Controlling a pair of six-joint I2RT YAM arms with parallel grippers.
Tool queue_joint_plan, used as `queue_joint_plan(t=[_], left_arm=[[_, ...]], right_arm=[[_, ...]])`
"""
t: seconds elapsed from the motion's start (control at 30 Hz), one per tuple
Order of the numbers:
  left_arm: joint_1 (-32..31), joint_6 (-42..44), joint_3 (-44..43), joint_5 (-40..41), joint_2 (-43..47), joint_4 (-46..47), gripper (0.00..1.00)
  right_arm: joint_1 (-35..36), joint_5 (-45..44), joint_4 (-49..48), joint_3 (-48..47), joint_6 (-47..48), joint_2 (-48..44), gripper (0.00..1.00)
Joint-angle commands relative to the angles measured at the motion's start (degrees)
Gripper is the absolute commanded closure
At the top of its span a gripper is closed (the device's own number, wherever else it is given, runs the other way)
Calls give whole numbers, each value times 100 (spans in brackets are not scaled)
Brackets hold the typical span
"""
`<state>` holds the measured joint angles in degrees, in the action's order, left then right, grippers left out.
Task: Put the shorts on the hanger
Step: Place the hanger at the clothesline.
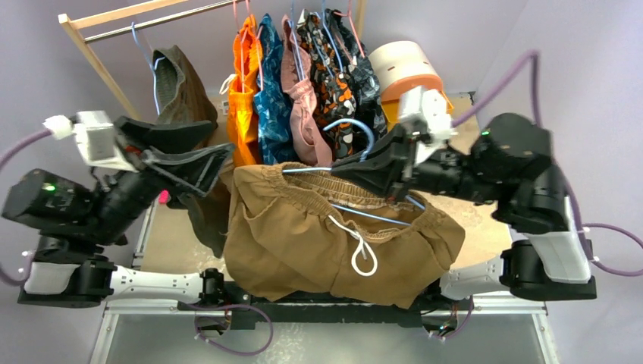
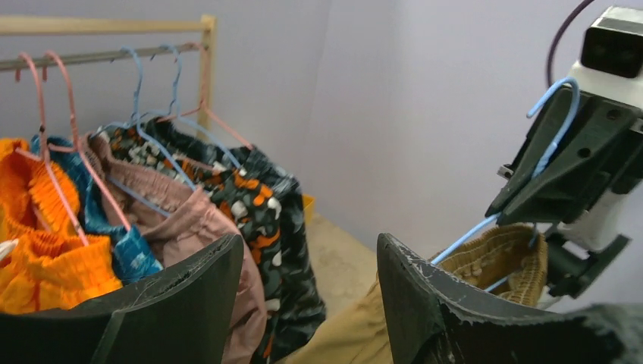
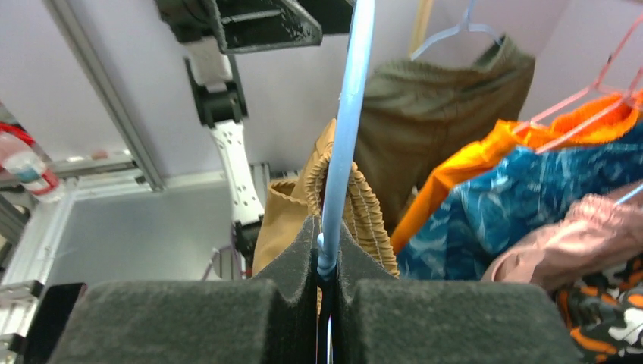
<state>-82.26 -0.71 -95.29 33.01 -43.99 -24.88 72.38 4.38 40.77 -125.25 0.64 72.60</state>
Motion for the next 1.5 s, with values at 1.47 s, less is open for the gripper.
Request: queue_joint_plan(t=[1.47], left_arm=[[9,-711,658,4071,516,178,42]], right_arm=[[-25,-3441,-2167,-2019,24,3062,100]])
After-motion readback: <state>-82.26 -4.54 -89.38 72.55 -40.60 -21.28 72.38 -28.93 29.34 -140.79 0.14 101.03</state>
